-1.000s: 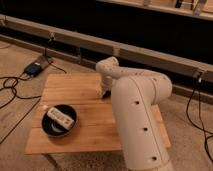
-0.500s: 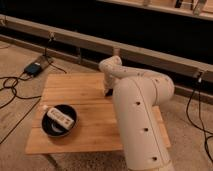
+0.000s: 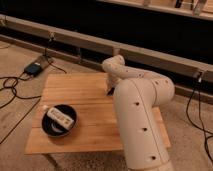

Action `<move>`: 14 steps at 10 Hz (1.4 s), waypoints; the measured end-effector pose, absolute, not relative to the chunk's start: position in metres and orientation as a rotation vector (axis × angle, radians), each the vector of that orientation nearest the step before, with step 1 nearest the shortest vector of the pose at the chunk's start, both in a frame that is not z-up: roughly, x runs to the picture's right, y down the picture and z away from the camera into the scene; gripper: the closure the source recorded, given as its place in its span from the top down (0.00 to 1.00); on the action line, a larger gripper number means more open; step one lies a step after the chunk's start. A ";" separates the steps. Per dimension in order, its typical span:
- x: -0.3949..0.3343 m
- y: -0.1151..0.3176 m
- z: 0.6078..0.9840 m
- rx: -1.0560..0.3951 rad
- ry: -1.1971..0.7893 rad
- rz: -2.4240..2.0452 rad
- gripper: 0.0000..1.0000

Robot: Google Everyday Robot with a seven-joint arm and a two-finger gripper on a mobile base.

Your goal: Push the eraser across the table

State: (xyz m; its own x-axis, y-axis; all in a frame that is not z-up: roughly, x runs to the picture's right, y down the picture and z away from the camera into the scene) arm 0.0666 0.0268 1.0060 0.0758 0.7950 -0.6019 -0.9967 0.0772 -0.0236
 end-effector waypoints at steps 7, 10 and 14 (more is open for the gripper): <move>0.068 -0.014 1.027 -0.446 0.421 1.443 0.65; 0.071 -0.017 1.037 -0.446 0.406 1.445 0.65; 0.069 -0.032 1.052 -0.435 0.366 1.479 0.65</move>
State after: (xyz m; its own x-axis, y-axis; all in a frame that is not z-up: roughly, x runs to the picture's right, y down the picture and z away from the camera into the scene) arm 0.0688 -0.0325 1.0519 0.0629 0.8690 -0.4907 -0.9976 0.0406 -0.0560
